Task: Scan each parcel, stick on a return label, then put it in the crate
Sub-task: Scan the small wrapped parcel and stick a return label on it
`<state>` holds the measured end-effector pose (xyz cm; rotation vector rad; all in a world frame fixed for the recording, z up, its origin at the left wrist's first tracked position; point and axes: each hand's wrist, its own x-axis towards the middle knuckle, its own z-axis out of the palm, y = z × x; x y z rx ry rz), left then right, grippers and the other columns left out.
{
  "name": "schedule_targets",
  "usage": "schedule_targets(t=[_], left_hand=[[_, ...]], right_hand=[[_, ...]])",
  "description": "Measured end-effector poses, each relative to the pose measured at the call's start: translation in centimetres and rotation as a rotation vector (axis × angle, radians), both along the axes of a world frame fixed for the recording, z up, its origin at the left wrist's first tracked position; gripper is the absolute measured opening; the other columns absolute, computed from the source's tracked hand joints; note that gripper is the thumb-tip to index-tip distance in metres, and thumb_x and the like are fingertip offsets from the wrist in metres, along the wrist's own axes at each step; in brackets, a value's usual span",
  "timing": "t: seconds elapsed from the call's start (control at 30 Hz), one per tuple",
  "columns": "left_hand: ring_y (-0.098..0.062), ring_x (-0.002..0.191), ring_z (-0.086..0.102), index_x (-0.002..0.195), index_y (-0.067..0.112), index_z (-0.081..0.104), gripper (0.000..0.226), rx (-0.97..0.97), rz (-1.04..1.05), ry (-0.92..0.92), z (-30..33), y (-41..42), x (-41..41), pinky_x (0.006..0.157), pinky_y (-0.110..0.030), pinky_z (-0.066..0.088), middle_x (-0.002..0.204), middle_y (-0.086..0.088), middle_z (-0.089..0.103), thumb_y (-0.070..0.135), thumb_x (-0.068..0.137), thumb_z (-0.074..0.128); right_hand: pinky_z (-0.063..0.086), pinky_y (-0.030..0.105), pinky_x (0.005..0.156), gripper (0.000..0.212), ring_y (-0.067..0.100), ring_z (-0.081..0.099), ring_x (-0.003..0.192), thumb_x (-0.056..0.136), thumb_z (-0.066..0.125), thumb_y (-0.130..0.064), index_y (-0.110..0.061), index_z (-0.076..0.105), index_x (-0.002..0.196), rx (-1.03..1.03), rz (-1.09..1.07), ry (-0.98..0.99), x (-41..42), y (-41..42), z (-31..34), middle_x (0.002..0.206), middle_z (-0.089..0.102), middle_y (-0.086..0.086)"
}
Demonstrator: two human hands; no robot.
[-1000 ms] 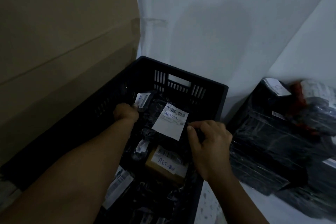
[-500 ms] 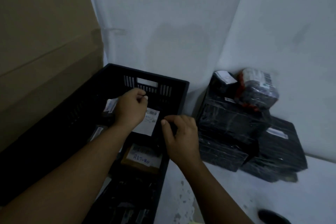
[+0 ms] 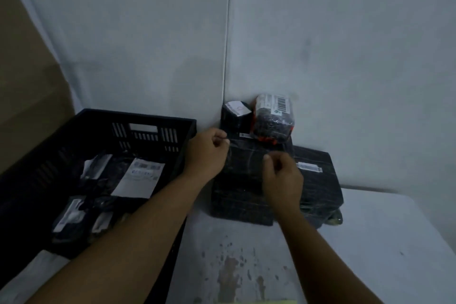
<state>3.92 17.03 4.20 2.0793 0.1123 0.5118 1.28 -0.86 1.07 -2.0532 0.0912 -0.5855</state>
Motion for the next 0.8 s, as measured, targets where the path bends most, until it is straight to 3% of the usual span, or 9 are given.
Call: schedule_targets(t=[0.13,0.23,0.3,0.4,0.5,0.6,0.7,0.8], left_hand=[[-0.014,0.098,0.064,0.118,0.022,0.064,0.023,-0.086,-0.058,0.107,0.4,-3.7,2.9,0.071,-0.016,0.045,0.100,0.008,0.065,0.022,0.095,0.061],[-0.022,0.120,0.057,0.140,0.018,0.052,0.044,-0.058,-0.075,0.189,0.9,-5.9,4.6,0.101,-0.033,0.046,0.132,-0.002,0.060,0.028,0.098,0.057],[-0.023,0.131,0.050,0.148,0.019,0.045,0.051,-0.031,-0.087,0.221,1.2,-7.0,5.5,0.111,-0.038,0.040,0.146,-0.003,0.052,0.032,0.099,0.054],[-0.022,0.130,0.051,0.146,0.025,0.046,0.048,-0.024,-0.148,0.208,1.4,-7.9,6.1,0.108,-0.034,0.040,0.143,-0.001,0.054,0.031,0.099,0.052],[-0.022,0.122,0.056,0.139,0.027,0.053,0.040,-0.010,-0.152,0.175,1.6,-8.1,6.1,0.103,-0.033,0.044,0.134,0.001,0.061,0.028,0.098,0.052],[-0.020,0.120,0.057,0.138,0.025,0.054,0.039,-0.034,-0.122,0.140,1.7,-8.5,5.2,0.103,-0.037,0.046,0.132,0.001,0.062,0.027,0.099,0.052],[-0.014,0.110,0.061,0.134,0.026,0.057,0.035,-0.080,-0.121,0.008,1.4,-9.6,2.4,0.094,-0.031,0.049,0.122,0.004,0.066,0.025,0.099,0.053],[-0.006,0.112,0.058,0.134,0.027,0.056,0.036,-0.078,-0.127,-0.117,0.0,-11.3,-1.9,0.094,-0.024,0.048,0.126,0.007,0.063,0.024,0.098,0.054]], right_hand=[[0.051,0.038,0.081,0.028,0.022,0.061,0.096,0.096,0.058,-0.040,-0.021,0.056,0.117,0.100,-0.098,-0.041,4.0,-2.1,2.4,0.109,0.058,0.000],[0.051,0.044,0.095,0.056,0.025,0.057,0.115,0.096,0.054,-0.050,-0.022,0.043,0.142,0.165,-0.083,0.071,6.7,-2.7,3.5,0.134,0.052,0.007],[0.046,0.042,0.105,0.070,0.028,0.052,0.127,0.096,0.051,-0.056,-0.019,0.032,0.152,0.188,-0.023,0.166,8.1,-3.0,3.8,0.146,0.048,0.011],[0.042,0.028,0.091,0.067,0.026,0.058,0.122,0.097,0.049,-0.058,-0.016,0.042,0.148,0.174,0.050,0.194,9.1,-3.3,3.9,0.137,0.060,0.009],[0.049,0.029,0.078,0.053,0.017,0.065,0.102,0.096,0.048,-0.060,-0.019,0.058,0.129,0.206,0.067,0.140,8.7,-3.3,3.9,0.117,0.069,0.001],[0.056,0.036,0.087,0.053,0.012,0.064,0.103,0.093,0.053,-0.061,-0.024,0.056,0.131,0.348,0.034,0.091,7.4,-3.1,4.2,0.120,0.066,-0.002],[0.058,0.042,0.091,0.051,0.015,0.064,0.111,0.090,0.061,-0.059,-0.030,0.055,0.131,0.593,0.068,0.009,5.1,-3.1,4.2,0.126,0.061,-0.002],[0.059,0.041,0.090,0.052,0.017,0.066,0.113,0.086,0.068,-0.057,-0.032,0.054,0.129,0.817,0.081,-0.037,2.2,-3.6,3.8,0.129,0.061,0.000]])
